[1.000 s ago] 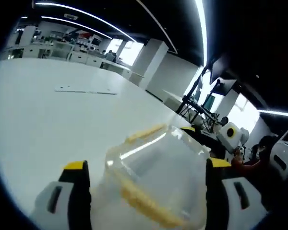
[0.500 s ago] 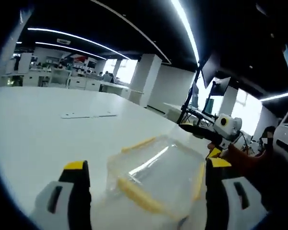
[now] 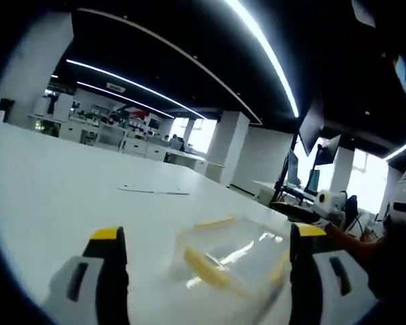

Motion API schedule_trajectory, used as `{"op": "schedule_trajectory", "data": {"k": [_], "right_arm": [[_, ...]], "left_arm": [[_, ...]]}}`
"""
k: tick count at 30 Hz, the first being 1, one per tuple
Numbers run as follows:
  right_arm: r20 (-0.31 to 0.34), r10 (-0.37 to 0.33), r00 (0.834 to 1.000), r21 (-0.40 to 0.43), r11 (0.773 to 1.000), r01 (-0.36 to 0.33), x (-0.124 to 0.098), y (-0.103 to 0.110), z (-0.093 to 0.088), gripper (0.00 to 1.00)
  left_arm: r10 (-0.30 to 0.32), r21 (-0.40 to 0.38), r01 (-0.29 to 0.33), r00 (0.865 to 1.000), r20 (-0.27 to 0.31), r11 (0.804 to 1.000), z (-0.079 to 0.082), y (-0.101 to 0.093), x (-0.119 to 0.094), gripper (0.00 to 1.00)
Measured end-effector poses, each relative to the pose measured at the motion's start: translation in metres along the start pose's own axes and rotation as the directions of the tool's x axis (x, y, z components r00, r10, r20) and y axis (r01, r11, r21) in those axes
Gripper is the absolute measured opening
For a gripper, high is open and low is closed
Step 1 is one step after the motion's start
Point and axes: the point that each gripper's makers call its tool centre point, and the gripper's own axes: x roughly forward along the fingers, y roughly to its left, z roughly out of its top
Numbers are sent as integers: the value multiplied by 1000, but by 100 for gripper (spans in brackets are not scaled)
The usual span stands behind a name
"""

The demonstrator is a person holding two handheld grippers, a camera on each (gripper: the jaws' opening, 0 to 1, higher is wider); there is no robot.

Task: Snap each plastic latch of the storage box into its locked position after aligning the lid with the box until every specified latch is closed and the lid sits flush.

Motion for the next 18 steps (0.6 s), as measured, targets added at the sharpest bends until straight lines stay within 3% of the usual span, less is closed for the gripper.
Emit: {"op": "schedule_trajectory", "data": {"k": [1,3,9,11,12,17,18], "right_arm": [[30,-54,998,30,998,53,-7,-12,3,100],[39,-76,996,43,996,74,-11,-18,4,100],[53,-130,990,65,990,126,-22,-31,6,100],[56,-154,987,65,987,150,-27,-35,7,100],[41,-220,975,53,974,218,-40,-45,1,100],[44,-283,958,85,957,279,-58,-54,-3,100],[43,-296,954,86,953,291,-61,-56,-3,100]], "left_arm": [[36,7,-36,997,74,999,8,-1,-17,100],[64,8,-65,991,118,998,12,1,-27,100],[91,10,-95,977,191,995,17,5,-43,100],[121,9,-128,958,259,992,25,10,-54,100],[192,15,-207,931,312,978,27,20,-78,100],[274,-7,-290,897,347,957,23,31,-99,100],[325,-3,-350,867,378,937,26,38,-110,100]]}}
